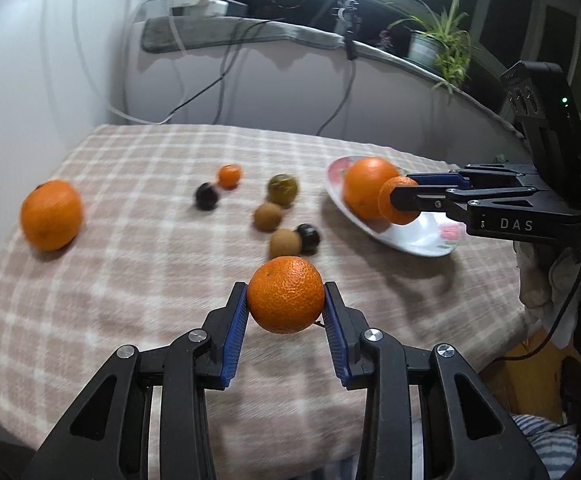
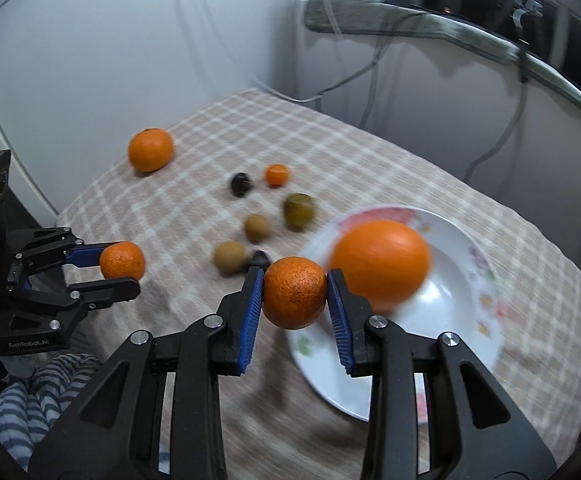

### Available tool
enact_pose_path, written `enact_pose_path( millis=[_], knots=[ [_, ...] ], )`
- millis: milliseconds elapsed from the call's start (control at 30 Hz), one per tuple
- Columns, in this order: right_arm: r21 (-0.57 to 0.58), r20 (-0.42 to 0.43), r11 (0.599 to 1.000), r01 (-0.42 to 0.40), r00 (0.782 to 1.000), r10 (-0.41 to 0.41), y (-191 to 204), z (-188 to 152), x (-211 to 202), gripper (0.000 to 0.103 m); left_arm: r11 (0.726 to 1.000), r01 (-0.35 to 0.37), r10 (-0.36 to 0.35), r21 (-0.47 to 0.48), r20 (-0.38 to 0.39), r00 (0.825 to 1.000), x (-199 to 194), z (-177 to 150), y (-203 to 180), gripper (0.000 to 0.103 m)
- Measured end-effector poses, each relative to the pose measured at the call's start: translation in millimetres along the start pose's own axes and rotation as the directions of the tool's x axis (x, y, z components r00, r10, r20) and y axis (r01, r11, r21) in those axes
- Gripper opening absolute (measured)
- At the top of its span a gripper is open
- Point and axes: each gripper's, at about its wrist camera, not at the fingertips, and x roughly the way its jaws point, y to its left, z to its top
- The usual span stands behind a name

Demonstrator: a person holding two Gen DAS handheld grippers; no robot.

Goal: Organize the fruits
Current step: 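Place the tangerine from the left gripper on the plate while the right gripper places its tangerine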

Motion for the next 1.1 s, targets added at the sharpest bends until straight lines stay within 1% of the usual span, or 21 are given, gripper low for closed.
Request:
enact_pose_path(
  millis=[233, 500, 667, 867, 1100],
  knots=[
    [0.077, -0.005, 0.995, 0.057, 0.998, -0.057, -46.8, -20.1, -14.2, 0.034, 0.998, 0.052, -0.052, 0.038, -0.009, 0.999, 14.5, 12.5, -23.8, 0.035],
    [0.121, -0.029, 0.987, 0.104, 0.994, -0.101, -81.4, -33.1, -14.0, 0.034, 0.992, 0.097, -0.095, 0.084, -0.027, 0.995, 34.8, 25.4, -52.6, 0.035],
    [0.140, -0.039, 0.982, 0.127, 0.992, -0.123, -97.4, -38.4, -10.1, 0.034, 0.987, 0.114, -0.111, 0.115, -0.036, 0.993, 44.8, 30.5, -68.6, 0.035],
    [0.150, -0.038, 0.979, 0.136, 0.991, -0.132, -110.3, -37.5, -7.3, 0.034, 0.981, 0.130, -0.126, 0.142, -0.039, 0.991, 54.0, 35.0, -85.2, 0.035],
    [0.132, -0.038, 0.983, 0.131, 0.991, -0.127, -110.8, -33.7, -0.4, 0.034, 0.978, 0.137, -0.130, 0.159, -0.054, 0.990, 63.0, 37.4, -93.3, 0.036]
  ],
)
